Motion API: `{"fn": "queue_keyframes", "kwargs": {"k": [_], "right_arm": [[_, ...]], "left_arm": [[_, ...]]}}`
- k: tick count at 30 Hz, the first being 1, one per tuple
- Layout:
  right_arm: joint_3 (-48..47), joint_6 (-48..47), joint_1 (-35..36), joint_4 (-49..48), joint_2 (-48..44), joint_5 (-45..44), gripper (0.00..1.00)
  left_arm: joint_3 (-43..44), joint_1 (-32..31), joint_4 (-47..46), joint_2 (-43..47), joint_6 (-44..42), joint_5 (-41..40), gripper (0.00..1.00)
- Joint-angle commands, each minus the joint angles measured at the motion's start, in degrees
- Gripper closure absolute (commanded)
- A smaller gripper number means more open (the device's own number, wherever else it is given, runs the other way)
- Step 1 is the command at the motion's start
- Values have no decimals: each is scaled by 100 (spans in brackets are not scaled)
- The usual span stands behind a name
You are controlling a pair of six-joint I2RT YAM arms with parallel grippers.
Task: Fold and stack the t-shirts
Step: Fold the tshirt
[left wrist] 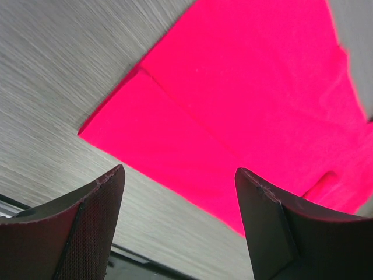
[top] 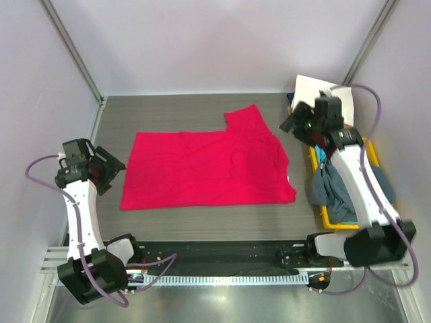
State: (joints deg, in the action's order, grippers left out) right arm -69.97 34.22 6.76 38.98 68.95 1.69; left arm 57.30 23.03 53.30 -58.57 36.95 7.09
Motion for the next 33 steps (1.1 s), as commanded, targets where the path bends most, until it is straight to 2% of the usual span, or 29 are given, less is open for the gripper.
{"fn": "queue_keyframes", "kwargs": {"k": [1,3,4,6,7,11,13,16,22,29,33], "right_arm": [[-1293,-784,158,-260,1536,51,23],[-1973,-1082,325,-251,2313,-142,23],[-2637,-1206,369,-225,3047,-143,23],[-3335,-1547,527,-128,3737,-555,23],[-4017,-1663,589,-93,4114,-861,23],[-5691,-1980,712,74,6037,-1345,22],[-6637,-2015,721,101,6559,-1452,21],[-7483,-1972,712,22,7394,-1575,20],[-7364,-1927,721,-1215,7958,-1611,16],[-7549,-1884,721,-1569,8635,-1461,17],[-7540,-1848,703,-1692,8846,-1383,26]], "left_arm": [[-69,-438,-73,-85,-434,-428,23],[-393,-597,-231,-50,-460,-602,23],[-412,-763,-284,-67,-434,-665,23],[-316,-852,-232,-146,-513,-560,24],[-377,-870,-328,-146,-513,-455,24],[-404,-896,-382,-383,-504,-314,27],[-412,-931,-373,-445,-504,-305,28],[-430,-984,-399,-489,-496,-296,28],[-465,-1115,-452,-358,-478,-314,30],[-483,-1239,-452,-261,-434,-446,30],[-474,-1239,-461,-296,-425,-454,32]]}}
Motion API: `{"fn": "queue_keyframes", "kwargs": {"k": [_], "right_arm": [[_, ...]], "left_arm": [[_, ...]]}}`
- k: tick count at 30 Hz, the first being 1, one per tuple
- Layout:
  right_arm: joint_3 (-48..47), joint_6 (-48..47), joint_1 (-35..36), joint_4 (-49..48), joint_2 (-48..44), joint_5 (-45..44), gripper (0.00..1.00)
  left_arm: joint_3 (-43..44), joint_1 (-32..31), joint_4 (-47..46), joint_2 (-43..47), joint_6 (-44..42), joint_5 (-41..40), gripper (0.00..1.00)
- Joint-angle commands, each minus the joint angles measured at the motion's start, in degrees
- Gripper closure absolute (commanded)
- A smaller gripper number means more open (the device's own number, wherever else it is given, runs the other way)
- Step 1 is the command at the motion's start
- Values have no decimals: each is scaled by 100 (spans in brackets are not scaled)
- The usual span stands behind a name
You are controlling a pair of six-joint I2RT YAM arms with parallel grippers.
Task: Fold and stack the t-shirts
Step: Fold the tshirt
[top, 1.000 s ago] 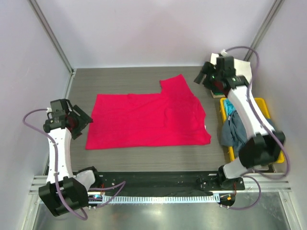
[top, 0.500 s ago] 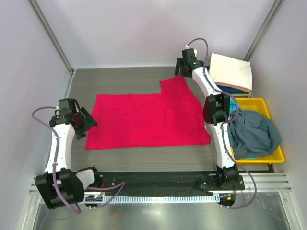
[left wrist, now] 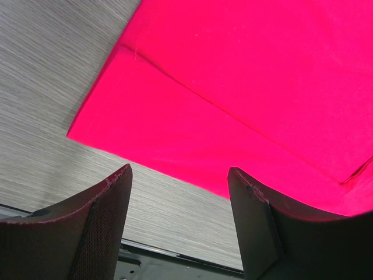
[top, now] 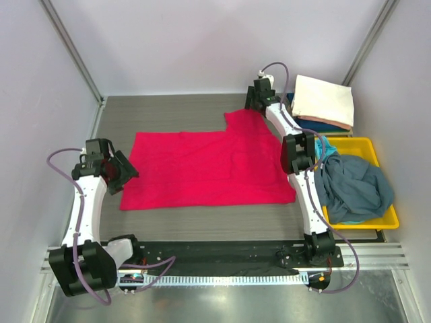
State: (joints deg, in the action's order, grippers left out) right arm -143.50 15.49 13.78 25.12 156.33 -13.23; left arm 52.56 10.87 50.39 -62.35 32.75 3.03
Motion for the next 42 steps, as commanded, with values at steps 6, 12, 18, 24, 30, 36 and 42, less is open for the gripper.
{"fn": "queue_keyframes", "kwargs": {"k": [6,12,18,24,30,36,42], "right_arm": [[-3,42,-7,-482,91,321,59],[524,270,-60,-649,-85,628,99],[1763,595,-16,-1290,-700,1253,99],[2300,675,46,-1537,-920,1806,99],[2336,710,46,-1554,-920,1921,99],[2318,780,37,-1572,-894,2044,99],[2300,807,37,-1572,-841,2106,99]], "left_arm": [[-17,-33,-240,74,21,-83,33],[298,-173,-1204,-819,284,-268,26],[2414,-103,-1427,-2973,-32,-479,29],[4674,-6,-1664,-5189,-58,40,35],[6002,3,-1418,-6605,-348,136,36],[6101,3,-1435,-7063,-384,391,38],[5793,-76,-1567,-6932,-375,242,41]]}}
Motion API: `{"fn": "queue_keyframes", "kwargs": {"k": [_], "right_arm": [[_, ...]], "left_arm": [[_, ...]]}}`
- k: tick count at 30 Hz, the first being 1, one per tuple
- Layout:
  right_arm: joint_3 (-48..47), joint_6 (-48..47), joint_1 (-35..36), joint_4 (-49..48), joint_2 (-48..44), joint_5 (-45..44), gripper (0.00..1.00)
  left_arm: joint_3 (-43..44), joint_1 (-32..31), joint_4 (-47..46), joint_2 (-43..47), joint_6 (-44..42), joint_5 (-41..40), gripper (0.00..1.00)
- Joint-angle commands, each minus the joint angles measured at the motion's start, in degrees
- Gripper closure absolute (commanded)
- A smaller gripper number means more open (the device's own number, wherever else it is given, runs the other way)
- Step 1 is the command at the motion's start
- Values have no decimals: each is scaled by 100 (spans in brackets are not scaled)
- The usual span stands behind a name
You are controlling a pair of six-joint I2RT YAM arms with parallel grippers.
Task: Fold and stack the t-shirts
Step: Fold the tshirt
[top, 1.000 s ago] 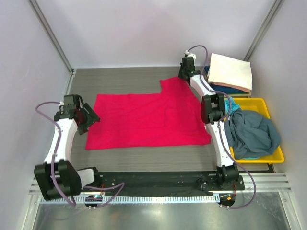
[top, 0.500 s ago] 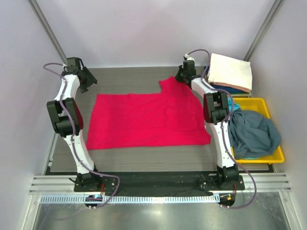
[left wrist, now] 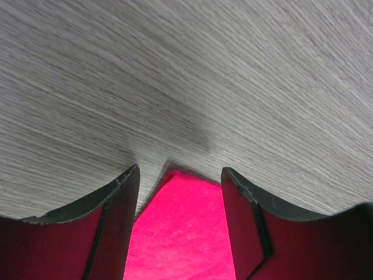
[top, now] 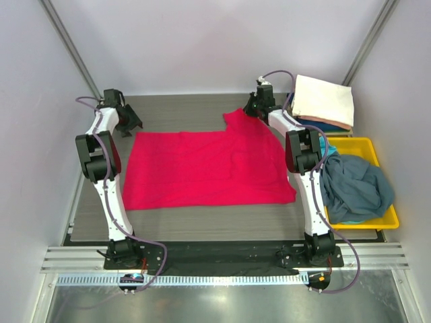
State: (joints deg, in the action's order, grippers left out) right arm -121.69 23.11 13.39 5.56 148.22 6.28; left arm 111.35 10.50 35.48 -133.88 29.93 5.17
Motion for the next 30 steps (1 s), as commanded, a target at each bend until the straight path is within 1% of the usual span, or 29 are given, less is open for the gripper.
{"fn": "queue_keyframes", "kwargs": {"k": [1,8,14,16,18,19,20,25,26,29,30], "right_arm": [[128,53,76,384,-30,180,99],[145,70,32,393,14,207,99],[137,123,-3,393,40,268,99],[128,141,-20,402,49,285,99],[137,150,-29,393,58,294,99],[128,141,-29,402,58,294,99],[128,158,-29,393,58,294,99],[163,158,-55,402,49,303,99],[172,150,-64,410,40,303,99],[172,150,-73,411,-4,373,99],[180,158,-73,393,-30,426,99]], "left_arm": [[-113,-57,-68,231,-119,-15,41],[-113,-241,186,143,-198,-385,44],[-166,-399,283,179,-312,-815,50],[-140,-426,301,144,-313,-833,52],[-96,-435,327,108,-295,-816,64],[-87,-435,328,99,-286,-816,64],[-78,-444,336,82,-286,-816,69],[53,-496,433,20,-357,-868,81],[45,-497,433,20,-365,-860,87],[62,-496,433,29,-383,-877,100],[54,-488,433,55,-383,-877,100]]}}
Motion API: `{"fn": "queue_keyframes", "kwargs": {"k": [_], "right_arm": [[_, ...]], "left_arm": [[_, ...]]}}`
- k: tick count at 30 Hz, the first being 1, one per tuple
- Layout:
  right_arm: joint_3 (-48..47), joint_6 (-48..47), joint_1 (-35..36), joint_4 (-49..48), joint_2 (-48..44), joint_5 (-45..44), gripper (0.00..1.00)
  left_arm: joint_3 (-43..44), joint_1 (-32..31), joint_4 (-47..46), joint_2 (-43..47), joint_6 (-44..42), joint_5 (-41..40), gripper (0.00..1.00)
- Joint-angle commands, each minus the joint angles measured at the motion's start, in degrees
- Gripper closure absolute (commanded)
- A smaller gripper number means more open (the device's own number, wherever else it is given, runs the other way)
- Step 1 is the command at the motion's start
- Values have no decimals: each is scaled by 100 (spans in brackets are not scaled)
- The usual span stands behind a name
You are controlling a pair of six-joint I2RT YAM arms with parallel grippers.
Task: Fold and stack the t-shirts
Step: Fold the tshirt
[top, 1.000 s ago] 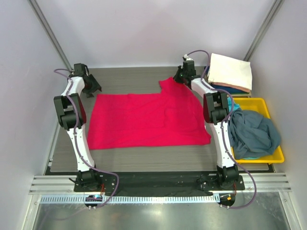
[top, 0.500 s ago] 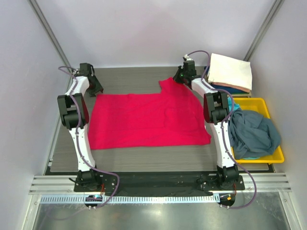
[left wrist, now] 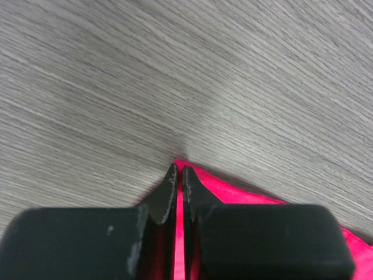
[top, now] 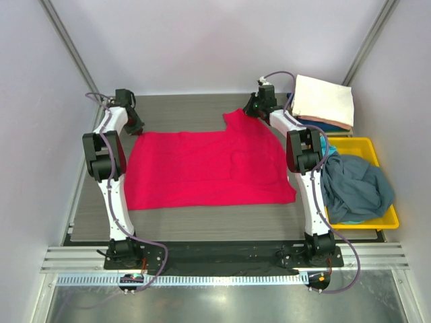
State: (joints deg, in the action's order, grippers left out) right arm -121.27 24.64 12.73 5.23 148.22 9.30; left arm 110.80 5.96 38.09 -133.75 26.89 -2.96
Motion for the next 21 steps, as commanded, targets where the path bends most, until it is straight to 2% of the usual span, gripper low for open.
{"fn": "queue_keyframes", "kwargs": {"k": [1,5,11,21], "right_arm": [[139,5,-8,426,-56,299,99],[191,-74,10,417,-398,652,99],[1087,-109,19,417,-1400,810,99],[3309,-346,54,496,-3544,661,99]], "left_arm": [[117,-33,190,60,-62,-47,100],[47,-24,287,375,18,68,100],[-234,-7,340,920,175,217,100],[-1938,134,-29,2397,352,560,100]]}}
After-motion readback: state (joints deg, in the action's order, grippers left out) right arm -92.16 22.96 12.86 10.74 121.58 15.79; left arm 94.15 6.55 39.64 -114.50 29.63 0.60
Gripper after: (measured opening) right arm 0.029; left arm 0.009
